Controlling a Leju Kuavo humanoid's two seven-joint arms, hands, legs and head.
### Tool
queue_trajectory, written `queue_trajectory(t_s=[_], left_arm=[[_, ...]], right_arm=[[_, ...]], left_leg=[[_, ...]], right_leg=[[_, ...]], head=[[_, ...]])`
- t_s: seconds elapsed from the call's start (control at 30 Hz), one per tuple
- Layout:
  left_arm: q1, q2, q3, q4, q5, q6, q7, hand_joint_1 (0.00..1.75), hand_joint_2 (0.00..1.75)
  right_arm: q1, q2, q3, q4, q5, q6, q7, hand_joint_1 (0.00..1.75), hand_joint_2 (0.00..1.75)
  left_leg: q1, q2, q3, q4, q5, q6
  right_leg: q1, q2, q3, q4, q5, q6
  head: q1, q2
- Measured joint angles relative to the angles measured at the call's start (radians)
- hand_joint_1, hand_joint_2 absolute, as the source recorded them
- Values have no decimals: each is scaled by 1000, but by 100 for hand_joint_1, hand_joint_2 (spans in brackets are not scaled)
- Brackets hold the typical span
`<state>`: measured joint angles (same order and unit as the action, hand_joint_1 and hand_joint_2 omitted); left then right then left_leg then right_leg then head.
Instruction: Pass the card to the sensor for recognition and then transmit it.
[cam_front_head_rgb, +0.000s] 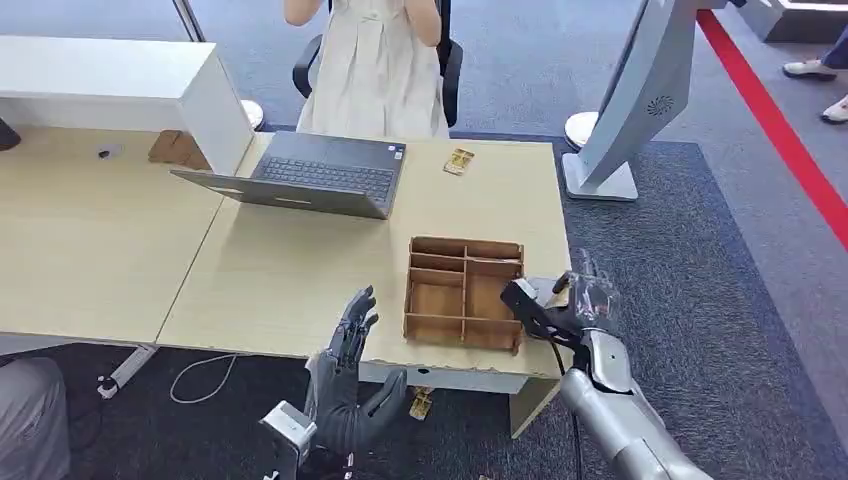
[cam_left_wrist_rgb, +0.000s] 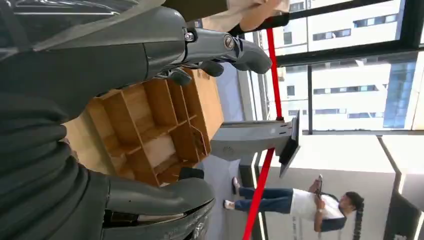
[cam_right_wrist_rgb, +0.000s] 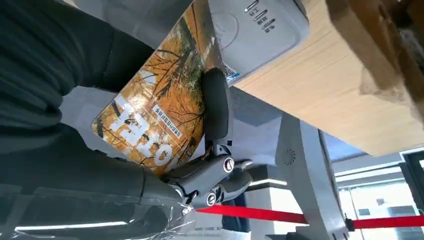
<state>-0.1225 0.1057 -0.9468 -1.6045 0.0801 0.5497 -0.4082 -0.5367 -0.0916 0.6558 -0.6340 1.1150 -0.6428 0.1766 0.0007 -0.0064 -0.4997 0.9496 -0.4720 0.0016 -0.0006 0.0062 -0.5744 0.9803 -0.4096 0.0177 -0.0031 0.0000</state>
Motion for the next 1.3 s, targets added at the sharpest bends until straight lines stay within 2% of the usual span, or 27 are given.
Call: queue_trajectory(t_s=[0.2,1.03,1.17,1.3], left_arm=[[-2,0,-3,0,3,6,10,0,175],[-3,0,-5,0,10,8,10,0,175],[-3,0,-5,0,10,8,9,0,175],[-2,0,-5,0,3,11,9,0,175]], right_arm=[[-2,4,16,22,-3,21,2,175,175],[-15,25,44,40,-20,17,6,175,175],[-15,25,47,39,-14,-33,40,175,175],[3,25,38,-22,98,-53,115,175,175]], left_leg=[[0,0,1,0,0,0],[0,0,3,0,0,0],[0,0,2,0,0,0],[0,0,2,0,0,0]], right_leg=[[0,0,1,0,0,0],[0,1,2,0,0,0],[0,1,2,0,0,0],[0,0,2,0,0,0]], head=[[0,0],[0,0],[0,0],[0,0]])
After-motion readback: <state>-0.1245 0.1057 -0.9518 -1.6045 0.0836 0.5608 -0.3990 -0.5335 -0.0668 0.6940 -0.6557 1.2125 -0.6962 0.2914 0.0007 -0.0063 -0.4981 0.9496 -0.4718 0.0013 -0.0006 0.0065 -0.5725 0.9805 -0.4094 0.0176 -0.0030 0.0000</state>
